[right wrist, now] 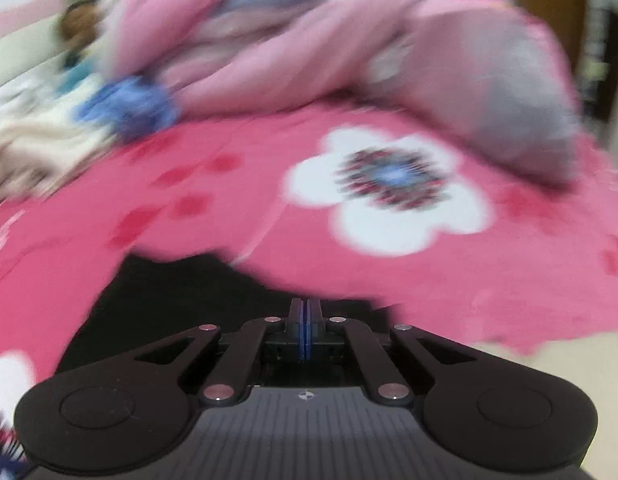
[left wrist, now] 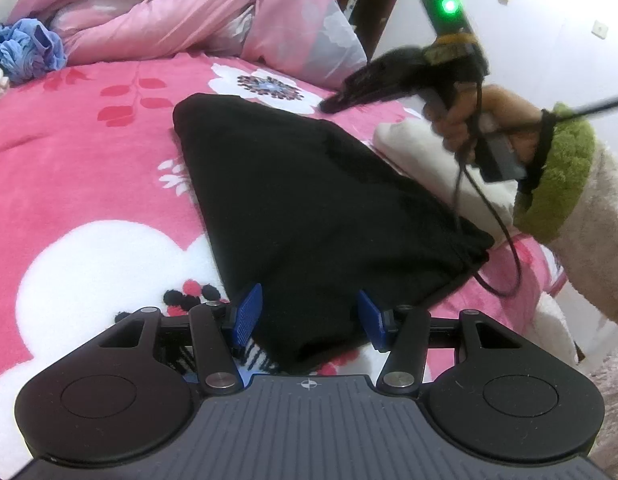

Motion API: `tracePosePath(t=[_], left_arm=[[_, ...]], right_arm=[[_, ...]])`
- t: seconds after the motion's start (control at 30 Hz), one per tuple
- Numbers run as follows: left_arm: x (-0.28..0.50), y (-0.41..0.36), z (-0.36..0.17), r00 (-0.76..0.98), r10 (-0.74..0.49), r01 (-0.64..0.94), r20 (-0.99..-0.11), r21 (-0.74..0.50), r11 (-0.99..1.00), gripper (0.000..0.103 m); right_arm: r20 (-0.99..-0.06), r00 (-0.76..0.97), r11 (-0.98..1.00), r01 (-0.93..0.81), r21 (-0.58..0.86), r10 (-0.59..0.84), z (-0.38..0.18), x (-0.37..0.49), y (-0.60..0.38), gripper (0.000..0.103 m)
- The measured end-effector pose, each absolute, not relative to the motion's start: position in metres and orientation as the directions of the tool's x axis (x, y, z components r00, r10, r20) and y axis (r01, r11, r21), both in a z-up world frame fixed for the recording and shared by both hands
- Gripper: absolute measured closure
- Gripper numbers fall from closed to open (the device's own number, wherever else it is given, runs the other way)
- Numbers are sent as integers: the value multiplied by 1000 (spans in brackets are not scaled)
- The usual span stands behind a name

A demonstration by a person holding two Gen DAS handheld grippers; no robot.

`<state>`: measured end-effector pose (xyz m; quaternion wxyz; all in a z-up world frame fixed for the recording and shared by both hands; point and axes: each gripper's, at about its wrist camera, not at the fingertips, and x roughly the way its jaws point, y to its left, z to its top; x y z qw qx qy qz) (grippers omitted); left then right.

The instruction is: Fold clothes

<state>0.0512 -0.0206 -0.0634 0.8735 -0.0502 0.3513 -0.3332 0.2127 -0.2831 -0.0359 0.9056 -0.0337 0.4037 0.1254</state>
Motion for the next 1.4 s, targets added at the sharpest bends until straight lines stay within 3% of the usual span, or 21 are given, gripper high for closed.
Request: tracePosePath(t=[0.07, 0.2, 0.33, 0.4, 0.53, 0.6, 0.7, 0.87, 0.97, 1.03, 1.1, 1.17, 1.27, 1.4], left_arm=[[50, -21, -63, 533, -617, 546, -579, -322, 774, 50], [49, -19, -64, 535, -621, 550, -573, -322, 770, 50], [50, -18, -65, 528, -629, 554, -570, -330, 764, 49], [50, -18, -64, 527, -630, 555, -570, -331, 764, 49], [48, -19, -64, 533, -626, 556, -569, -322, 766, 49], [48, -18, -65, 533, -628, 557, -567, -324, 765, 49], [49, -16, -65, 530, -637, 558, -560, -335, 759, 49], [50, -13, -67, 524, -655, 562, -544, -357, 746, 49], [50, -14, -67, 524, -656, 562, -543, -358, 745, 49], [48, -15, -66, 527, -652, 560, -546, -354, 749, 49], [47, -16, -65, 531, -646, 559, -549, -346, 753, 49], [46, -17, -65, 535, -640, 560, -552, -335, 758, 49], [46, -17, -65, 536, -641, 563, -549, -332, 756, 48], [49, -15, -65, 527, -648, 560, -550, -349, 751, 47]], right_arm=[[-795, 598, 983, -181, -9, 103, -58, 226, -287, 103], [-766, 638, 997, 43, -65, -77, -52, 237, -323, 103], [-723, 682, 993, -99, 60, 112, -24, 230, -301, 99], [-714, 663, 969, -227, 99, 228, -19, 235, -276, 85], [-762, 527, 921, -297, 251, 378, -45, 274, -250, 84], [-793, 518, 946, -221, 239, 321, -62, 297, -257, 88], [-796, 588, 990, -78, 120, 143, -59, 312, -270, 86], [-747, 571, 940, -229, 254, 341, -23, 281, -259, 85], [-776, 453, 887, -358, 293, 439, -30, 283, -227, 85], [-817, 444, 915, -327, 234, 368, -51, 298, -215, 86], [-828, 488, 952, -261, 163, 276, -58, 309, -215, 103], [-808, 566, 983, -163, 89, 167, -53, 313, -226, 96], [-755, 638, 985, -164, 60, 152, -18, 275, -248, 95], [-737, 628, 967, -204, 154, 250, 14, 225, -276, 89]])
